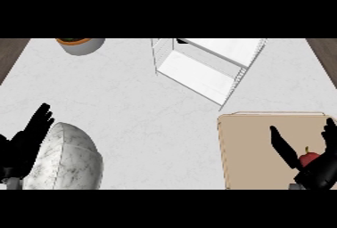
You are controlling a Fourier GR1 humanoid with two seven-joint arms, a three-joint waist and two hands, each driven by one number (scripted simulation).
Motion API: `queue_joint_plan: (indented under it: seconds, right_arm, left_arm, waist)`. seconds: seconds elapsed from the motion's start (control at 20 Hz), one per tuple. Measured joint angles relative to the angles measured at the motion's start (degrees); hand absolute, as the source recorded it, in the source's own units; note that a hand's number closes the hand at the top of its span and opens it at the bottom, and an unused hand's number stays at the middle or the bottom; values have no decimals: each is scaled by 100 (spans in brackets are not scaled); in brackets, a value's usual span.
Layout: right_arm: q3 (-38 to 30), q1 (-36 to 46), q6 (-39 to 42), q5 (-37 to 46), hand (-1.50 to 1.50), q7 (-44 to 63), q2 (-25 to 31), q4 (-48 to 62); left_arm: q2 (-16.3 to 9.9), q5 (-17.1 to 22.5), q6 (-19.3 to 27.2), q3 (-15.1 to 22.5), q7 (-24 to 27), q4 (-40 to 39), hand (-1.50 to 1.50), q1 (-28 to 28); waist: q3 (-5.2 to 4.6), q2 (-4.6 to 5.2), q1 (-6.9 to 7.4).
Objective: Pick the bell pepper from the tray and place it in the tiered shelf
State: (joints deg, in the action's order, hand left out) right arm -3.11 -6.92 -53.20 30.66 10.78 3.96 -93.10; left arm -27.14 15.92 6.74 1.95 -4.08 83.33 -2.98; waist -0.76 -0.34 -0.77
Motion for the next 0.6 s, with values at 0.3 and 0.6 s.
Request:
queue_joint_plan:
  seconds: [0.3,0.6]
  right_arm:
    - [-94,-766,549,1610,-150,1459,-147,-250]
    - [175,-1204,2326,2616,-150,2879,-62,-719]
  left_arm:
    - [-11,1,-59,-44,82,-37,0,-52]
    - [-9,-34,-88,-27,83,-70,0,34]
  waist:
    - [5,52,18]
    - [-1,79,79]
